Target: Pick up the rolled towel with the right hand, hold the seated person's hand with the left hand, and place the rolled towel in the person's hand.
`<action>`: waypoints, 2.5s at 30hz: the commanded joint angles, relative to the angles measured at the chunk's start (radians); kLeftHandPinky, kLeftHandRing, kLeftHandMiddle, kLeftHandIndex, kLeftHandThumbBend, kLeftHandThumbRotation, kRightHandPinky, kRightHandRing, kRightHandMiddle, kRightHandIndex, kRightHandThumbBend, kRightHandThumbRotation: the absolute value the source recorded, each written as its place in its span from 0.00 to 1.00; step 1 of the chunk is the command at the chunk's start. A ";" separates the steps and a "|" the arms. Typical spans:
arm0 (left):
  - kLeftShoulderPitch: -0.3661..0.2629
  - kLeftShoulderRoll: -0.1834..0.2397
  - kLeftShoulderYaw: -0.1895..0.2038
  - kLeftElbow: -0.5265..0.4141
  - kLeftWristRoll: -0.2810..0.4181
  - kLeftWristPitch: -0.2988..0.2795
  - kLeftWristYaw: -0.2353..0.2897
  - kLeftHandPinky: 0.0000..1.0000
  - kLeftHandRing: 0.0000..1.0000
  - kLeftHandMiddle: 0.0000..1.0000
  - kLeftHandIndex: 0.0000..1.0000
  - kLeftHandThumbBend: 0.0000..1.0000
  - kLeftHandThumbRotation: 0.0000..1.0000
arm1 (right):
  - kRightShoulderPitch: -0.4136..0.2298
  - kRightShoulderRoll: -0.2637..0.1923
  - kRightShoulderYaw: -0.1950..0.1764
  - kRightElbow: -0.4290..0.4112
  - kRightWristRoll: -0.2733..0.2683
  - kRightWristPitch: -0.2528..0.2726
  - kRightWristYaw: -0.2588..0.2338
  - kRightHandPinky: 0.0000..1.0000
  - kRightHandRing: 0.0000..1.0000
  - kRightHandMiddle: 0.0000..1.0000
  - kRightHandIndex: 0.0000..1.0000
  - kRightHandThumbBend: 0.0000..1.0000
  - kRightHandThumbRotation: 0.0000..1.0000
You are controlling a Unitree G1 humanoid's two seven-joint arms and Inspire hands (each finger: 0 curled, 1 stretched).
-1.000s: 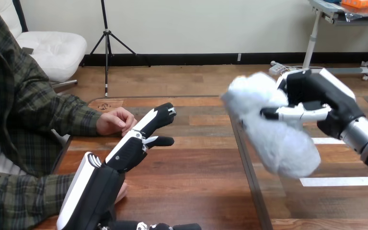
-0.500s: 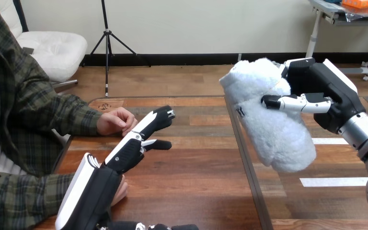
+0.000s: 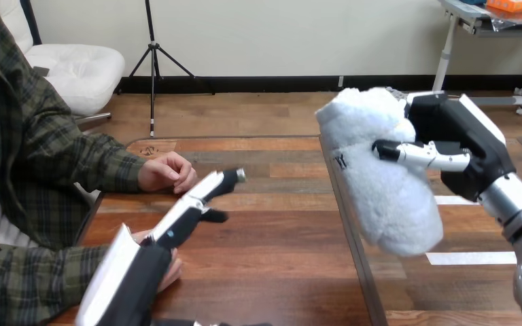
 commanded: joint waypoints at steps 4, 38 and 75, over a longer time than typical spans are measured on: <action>0.046 -0.041 0.166 -0.179 0.273 0.038 0.101 0.81 0.88 0.91 0.89 1.00 0.32 | -0.012 0.012 -0.033 -0.061 0.028 0.004 -0.014 0.07 0.12 0.19 0.24 0.66 0.00; 0.110 0.064 0.496 -0.428 0.564 0.260 0.145 0.70 0.77 0.78 0.80 1.00 0.33 | 0.046 0.005 -0.035 -0.118 0.032 0.051 -0.016 0.13 0.17 0.26 0.30 0.73 0.00; -0.010 0.256 0.448 -0.278 0.548 0.420 0.058 0.61 0.69 0.74 0.75 1.00 0.12 | 0.124 0.012 -0.049 -0.299 0.142 0.136 0.134 0.19 0.22 0.30 0.31 0.73 0.00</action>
